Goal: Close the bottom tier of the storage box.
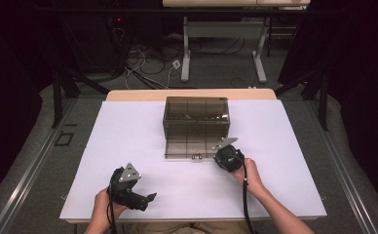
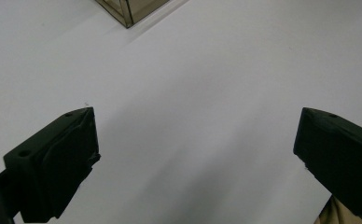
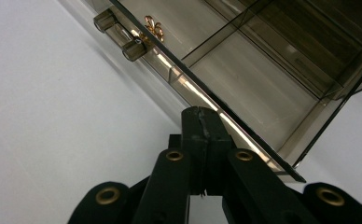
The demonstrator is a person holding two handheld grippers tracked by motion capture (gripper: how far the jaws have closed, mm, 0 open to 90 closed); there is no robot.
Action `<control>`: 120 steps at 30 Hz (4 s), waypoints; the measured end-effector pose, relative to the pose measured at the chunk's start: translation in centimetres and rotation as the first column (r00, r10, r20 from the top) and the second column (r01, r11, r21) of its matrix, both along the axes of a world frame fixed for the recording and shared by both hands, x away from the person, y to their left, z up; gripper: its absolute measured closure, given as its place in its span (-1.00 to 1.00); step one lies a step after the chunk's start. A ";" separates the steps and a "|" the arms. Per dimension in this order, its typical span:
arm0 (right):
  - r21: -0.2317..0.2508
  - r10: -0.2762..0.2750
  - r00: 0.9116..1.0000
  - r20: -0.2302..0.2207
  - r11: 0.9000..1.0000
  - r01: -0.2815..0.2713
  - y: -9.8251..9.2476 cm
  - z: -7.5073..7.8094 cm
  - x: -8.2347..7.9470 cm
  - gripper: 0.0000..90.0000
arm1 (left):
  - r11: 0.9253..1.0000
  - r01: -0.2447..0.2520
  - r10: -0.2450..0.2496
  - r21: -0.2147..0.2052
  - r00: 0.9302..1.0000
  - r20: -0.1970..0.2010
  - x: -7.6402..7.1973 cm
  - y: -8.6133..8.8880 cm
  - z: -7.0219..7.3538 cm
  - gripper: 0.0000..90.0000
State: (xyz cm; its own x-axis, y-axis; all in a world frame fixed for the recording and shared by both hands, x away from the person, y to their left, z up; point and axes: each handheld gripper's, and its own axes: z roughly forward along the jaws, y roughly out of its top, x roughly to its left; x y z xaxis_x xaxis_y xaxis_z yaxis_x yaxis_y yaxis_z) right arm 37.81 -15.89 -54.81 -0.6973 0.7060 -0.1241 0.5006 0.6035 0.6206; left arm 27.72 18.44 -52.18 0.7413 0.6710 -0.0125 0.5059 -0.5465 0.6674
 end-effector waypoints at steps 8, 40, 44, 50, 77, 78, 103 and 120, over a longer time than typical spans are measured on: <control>-0.010 0.010 1.000 0.005 1.000 -0.010 0.1 0.0 0.2 1.00 | 1.000 0.000 0.000 0.001 1.000 0.000 0.0 0.0 0.0 -1.00; -0.028 0.033 0.999 0.006 0.999 -0.033 1.4 0.1 0.6 1.00 | 1.000 -0.001 0.001 -0.001 1.000 0.008 0.0 -0.1 0.0 -1.00; -0.029 0.043 0.999 0.018 0.999 -0.042 1.9 0.1 0.6 1.00 | 1.000 0.000 0.000 0.001 1.000 0.006 0.0 0.0 0.0 -1.00; -0.021 0.022 0.999 0.031 1.000 -0.022 2.1 0.3 1.0 1.00 | 1.000 -0.001 0.001 0.001 1.000 0.008 0.0 0.0 0.1 -1.00; 0.008 -0.077 0.992 0.097 0.997 0.076 2.3 0.3 3.0 1.00 | 1.000 0.001 -0.001 -0.005 1.000 0.009 0.1 0.1 0.0 -1.00; 0.011 -0.091 0.992 0.093 0.996 0.090 2.4 0.2 3.0 1.00 | 1.000 0.002 -0.002 0.004 1.000 0.007 0.1 0.1 0.1 -1.00; 0.039 -0.189 0.976 0.110 0.982 0.186 1.5 0.0 4.8 1.00 | 1.000 0.003 -0.003 0.003 1.000 0.006 0.1 0.1 0.0 -1.00; 0.050 -0.224 0.967 0.121 0.974 0.220 1.2 -0.8 5.5 1.00 | 1.000 0.006 -0.006 0.004 1.000 0.005 0.1 0.1 0.0 -1.00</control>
State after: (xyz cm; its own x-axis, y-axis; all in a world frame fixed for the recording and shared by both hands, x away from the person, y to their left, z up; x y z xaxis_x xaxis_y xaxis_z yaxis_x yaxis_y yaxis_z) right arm 43.36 -14.71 -55.59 -0.5030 0.8469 -0.1722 0.5365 0.4622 0.7061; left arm 27.81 18.51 -52.18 0.7453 0.6667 -0.0059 0.4992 -0.5522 0.6677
